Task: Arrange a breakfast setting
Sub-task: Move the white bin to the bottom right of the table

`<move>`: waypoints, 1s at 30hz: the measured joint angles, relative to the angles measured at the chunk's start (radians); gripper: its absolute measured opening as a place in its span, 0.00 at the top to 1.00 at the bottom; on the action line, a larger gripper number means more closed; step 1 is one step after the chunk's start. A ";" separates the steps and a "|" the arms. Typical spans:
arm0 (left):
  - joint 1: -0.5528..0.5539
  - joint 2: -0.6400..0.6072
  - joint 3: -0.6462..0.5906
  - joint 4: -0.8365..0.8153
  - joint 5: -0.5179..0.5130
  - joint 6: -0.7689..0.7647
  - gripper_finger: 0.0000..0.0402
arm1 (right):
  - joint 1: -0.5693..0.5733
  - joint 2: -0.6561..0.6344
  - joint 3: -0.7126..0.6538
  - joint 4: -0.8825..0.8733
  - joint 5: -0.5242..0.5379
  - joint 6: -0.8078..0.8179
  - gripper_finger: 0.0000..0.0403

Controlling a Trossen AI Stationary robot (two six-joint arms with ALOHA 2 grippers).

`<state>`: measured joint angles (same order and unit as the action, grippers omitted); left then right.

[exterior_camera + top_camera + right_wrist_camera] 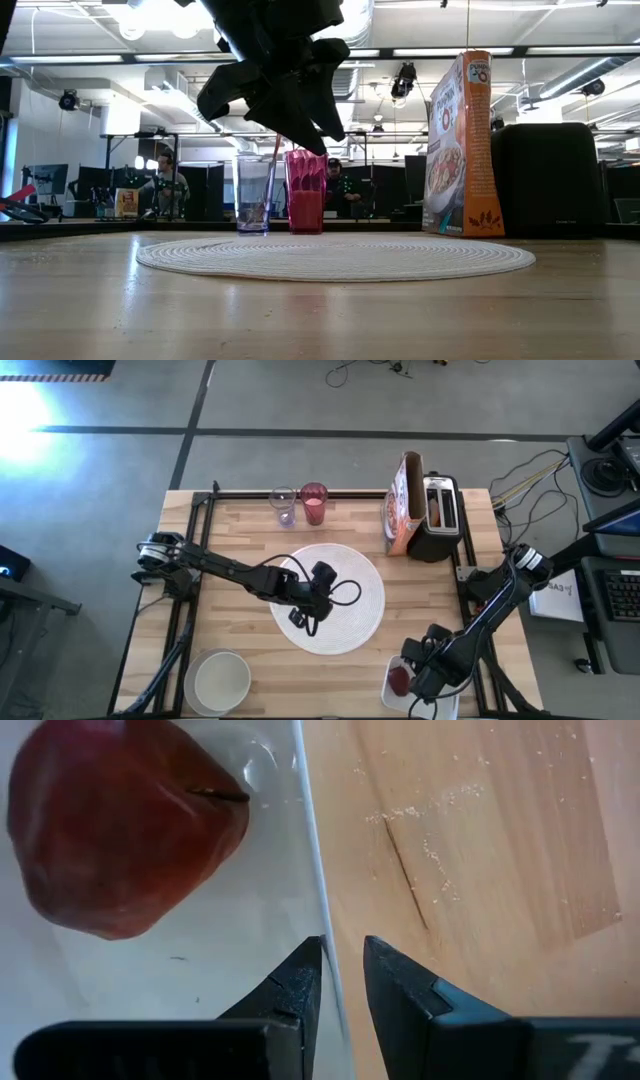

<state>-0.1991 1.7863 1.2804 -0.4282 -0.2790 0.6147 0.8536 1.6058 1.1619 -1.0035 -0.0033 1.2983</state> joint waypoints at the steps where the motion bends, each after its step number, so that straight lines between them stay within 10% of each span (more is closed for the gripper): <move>1: 0.000 0.000 0.000 0.000 0.000 0.000 0.61 | 0.000 0.000 -0.003 0.000 -0.003 0.000 0.84; 16: 0.000 0.000 0.000 0.000 0.000 0.000 0.61 | 0.004 0.000 -0.004 0.030 -0.152 0.081 0.98; 30: 0.000 0.000 0.000 -0.001 0.000 0.000 0.61 | 0.067 -0.015 -0.005 0.041 -0.209 0.580 0.98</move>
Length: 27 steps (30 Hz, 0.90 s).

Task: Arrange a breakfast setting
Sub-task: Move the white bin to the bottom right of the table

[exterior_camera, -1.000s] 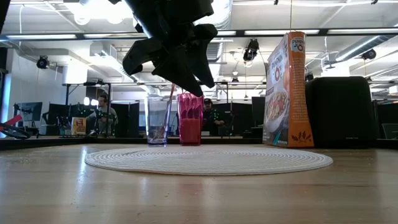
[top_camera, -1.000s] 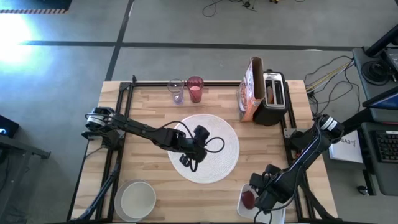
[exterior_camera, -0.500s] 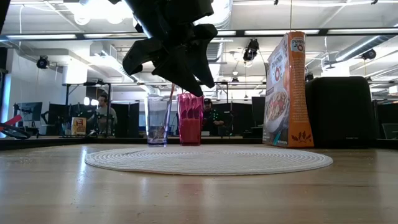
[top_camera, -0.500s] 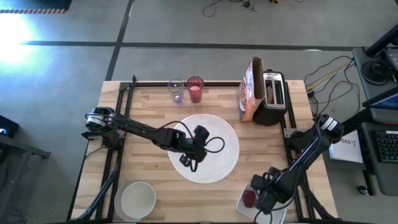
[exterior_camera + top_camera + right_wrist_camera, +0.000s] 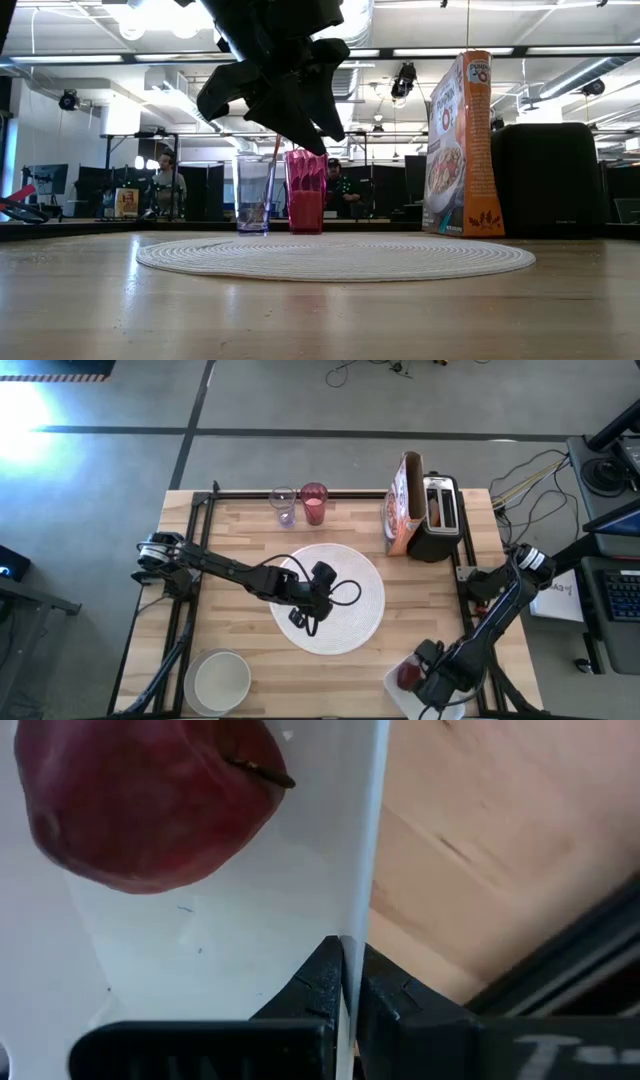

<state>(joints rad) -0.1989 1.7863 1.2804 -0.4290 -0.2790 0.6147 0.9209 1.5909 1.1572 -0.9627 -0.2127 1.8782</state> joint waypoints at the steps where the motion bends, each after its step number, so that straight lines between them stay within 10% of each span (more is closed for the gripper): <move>1: 0.000 0.000 0.000 0.000 0.000 0.000 0.61 | 0.005 0.000 0.000 0.000 -0.001 0.036 0.98; 13: 0.000 0.000 0.000 -0.001 0.000 0.000 0.61 | 0.098 -0.001 -0.001 -0.039 -0.049 0.431 0.98; 27: 0.007 0.000 0.000 -0.036 0.000 0.000 0.61 | 0.106 -0.004 -0.001 -0.065 -0.135 0.437 0.98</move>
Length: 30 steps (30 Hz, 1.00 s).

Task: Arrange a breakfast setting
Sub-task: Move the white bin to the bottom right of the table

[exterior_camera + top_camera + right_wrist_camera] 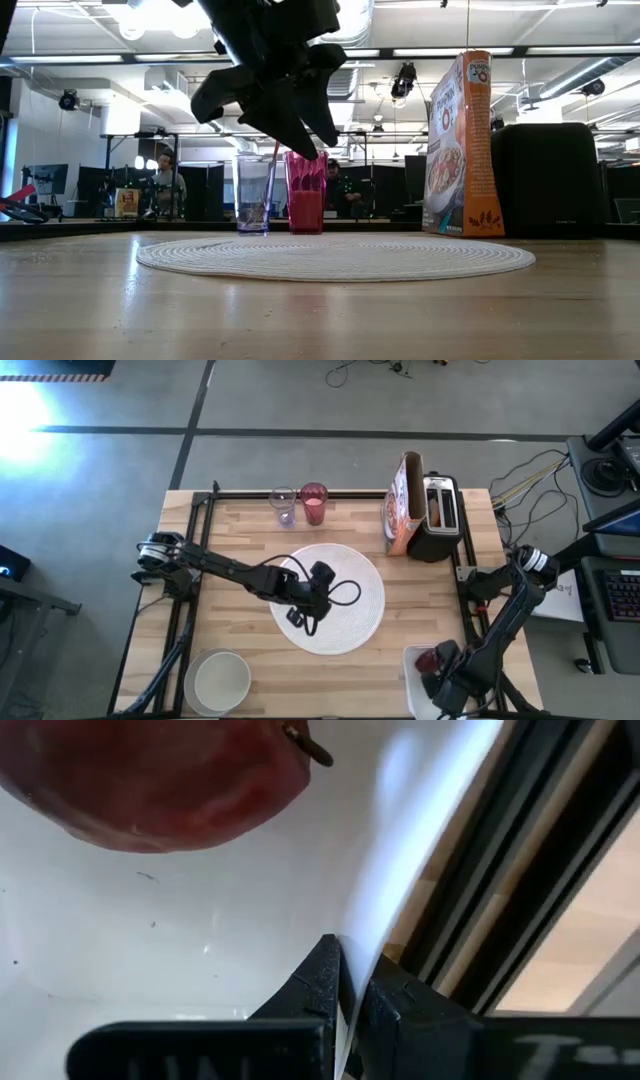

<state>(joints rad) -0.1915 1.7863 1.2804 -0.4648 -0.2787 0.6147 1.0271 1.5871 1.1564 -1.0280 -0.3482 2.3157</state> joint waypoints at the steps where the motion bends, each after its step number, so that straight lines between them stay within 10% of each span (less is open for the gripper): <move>1: 0.001 0.000 0.000 -0.001 0.000 0.000 0.61 | 0.000 -0.001 0.000 -0.009 -0.008 -0.001 0.98; 30: 0.020 0.000 0.000 0.000 0.000 0.000 0.61 | 0.003 -0.012 0.002 -0.118 -0.063 -0.025 0.95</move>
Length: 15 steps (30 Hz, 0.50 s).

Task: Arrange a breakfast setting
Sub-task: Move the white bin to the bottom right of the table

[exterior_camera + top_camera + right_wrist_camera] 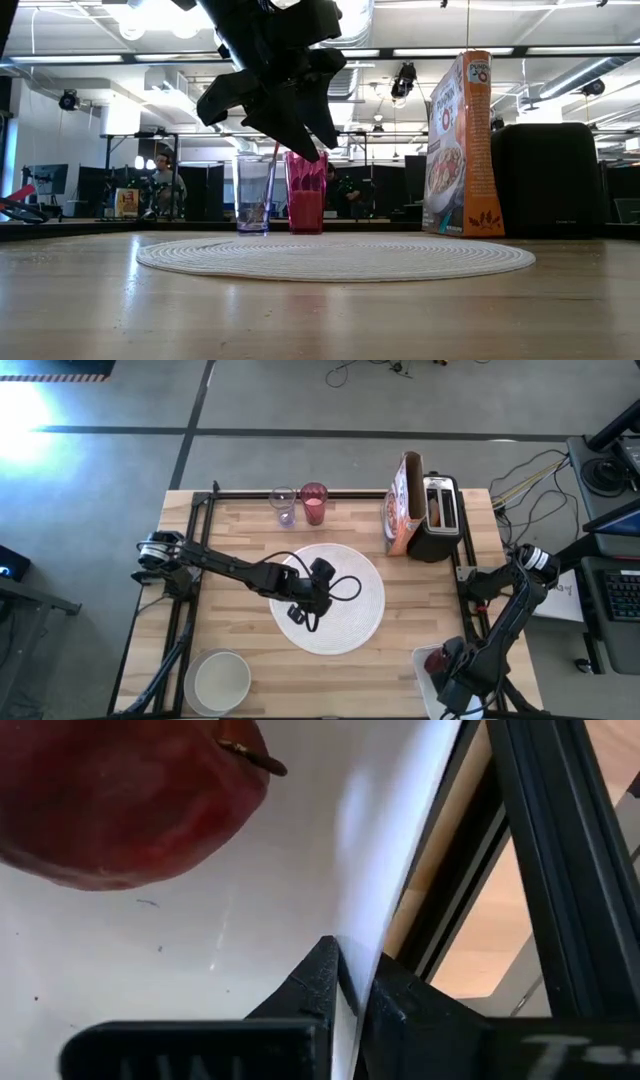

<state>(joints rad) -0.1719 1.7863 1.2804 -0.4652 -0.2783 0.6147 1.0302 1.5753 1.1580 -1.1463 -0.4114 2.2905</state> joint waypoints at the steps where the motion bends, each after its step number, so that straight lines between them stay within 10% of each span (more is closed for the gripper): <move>1: 0.000 0.000 0.000 0.000 0.000 0.000 0.61 | 0.000 0.000 0.000 -0.002 0.000 0.000 0.93; 15: 0.000 0.000 0.000 0.000 0.000 -0.014 0.61 | 0.000 -0.004 0.000 -0.057 -0.085 0.021 0.75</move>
<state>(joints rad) -0.1719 1.7863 1.2804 -0.4651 -0.2779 0.6004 1.0298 1.5715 1.1580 -1.2035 -0.4961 2.3119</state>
